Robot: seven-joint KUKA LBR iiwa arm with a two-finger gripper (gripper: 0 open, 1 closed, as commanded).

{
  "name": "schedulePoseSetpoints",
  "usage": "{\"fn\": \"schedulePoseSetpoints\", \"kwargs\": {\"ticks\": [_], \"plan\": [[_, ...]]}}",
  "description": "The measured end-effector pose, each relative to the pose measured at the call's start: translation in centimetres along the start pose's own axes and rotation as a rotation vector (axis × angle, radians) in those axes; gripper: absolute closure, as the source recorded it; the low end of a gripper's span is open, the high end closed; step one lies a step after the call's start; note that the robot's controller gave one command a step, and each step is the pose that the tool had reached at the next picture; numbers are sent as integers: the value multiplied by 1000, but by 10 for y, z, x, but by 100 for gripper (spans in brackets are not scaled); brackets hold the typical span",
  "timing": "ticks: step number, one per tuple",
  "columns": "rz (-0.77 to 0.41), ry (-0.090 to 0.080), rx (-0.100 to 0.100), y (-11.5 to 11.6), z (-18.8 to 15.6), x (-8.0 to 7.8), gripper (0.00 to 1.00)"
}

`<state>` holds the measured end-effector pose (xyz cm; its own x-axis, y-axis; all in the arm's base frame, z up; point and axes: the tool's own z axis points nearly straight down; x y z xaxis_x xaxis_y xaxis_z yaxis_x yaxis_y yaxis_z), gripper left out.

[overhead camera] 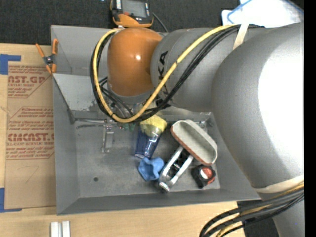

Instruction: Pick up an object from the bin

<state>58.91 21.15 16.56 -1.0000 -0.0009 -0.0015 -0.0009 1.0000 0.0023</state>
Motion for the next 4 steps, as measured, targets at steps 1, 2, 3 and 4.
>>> {"fn": "schedulePoseSetpoints", "kwargs": {"ticks": [1,2,3,4], "plan": [[0,0,0,0,0,0,0],[-198,1,1,-67,56,49,0],[-199,2,0,-97,78,64,0],[-188,-5,-2,-109,83,74,0]]}}
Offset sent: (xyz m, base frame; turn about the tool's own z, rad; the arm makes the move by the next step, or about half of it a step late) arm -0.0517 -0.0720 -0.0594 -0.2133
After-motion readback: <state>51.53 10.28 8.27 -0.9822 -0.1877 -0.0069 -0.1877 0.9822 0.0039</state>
